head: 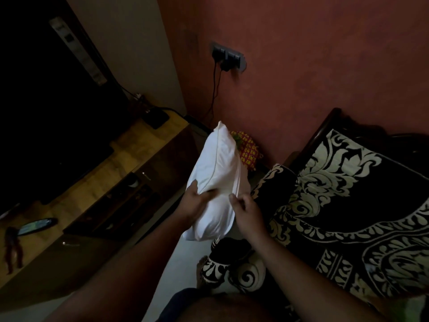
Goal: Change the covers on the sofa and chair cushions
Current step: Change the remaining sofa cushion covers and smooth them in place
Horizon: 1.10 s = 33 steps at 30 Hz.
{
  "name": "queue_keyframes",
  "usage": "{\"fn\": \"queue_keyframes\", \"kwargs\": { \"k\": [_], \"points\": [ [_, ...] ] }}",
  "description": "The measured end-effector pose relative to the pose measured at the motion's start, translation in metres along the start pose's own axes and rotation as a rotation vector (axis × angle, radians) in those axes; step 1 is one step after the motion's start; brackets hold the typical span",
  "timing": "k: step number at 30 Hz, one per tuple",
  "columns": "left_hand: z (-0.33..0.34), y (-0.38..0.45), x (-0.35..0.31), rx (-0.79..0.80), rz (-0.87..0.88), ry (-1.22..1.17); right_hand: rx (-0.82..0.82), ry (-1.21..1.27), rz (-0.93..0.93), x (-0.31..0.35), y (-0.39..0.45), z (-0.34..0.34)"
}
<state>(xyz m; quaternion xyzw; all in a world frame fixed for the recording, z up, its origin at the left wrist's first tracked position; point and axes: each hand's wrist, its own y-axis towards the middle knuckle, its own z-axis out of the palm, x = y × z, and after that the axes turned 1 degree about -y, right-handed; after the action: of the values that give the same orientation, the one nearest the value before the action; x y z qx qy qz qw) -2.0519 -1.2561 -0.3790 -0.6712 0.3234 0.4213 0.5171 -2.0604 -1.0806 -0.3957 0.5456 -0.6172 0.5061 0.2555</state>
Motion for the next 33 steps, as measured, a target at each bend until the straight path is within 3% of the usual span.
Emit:
{"fn": "queue_keyframes", "kwargs": {
  "k": [2,5,9,15,17,23,33],
  "points": [
    [-0.001,-0.006,0.006,0.043,-0.060,-0.012,-0.021,-0.012,0.042,0.003,0.016,0.001],
    [-0.001,-0.013,0.015,0.116,-0.131,0.110,0.081,-0.120,0.154,-0.010,0.039,0.004],
    [-0.008,-0.012,0.026,0.223,-0.199,0.246,0.131,0.028,0.267,-0.035,0.033,0.004],
    [0.012,0.009,0.029,-0.011,-0.111,0.413,0.268,0.036,0.202,-0.047,0.009,0.018],
    [0.015,0.014,0.028,0.006,-0.052,0.531,0.209,0.021,0.216,-0.048,0.011,0.015],
    [0.036,0.006,0.027,0.233,-0.097,0.840,0.030,-0.065,0.331,-0.052,0.041,-0.006],
    [0.058,0.006,0.024,0.158,0.047,1.356,0.004,0.054,0.175,-0.047,0.049,-0.016]
  ]
}}
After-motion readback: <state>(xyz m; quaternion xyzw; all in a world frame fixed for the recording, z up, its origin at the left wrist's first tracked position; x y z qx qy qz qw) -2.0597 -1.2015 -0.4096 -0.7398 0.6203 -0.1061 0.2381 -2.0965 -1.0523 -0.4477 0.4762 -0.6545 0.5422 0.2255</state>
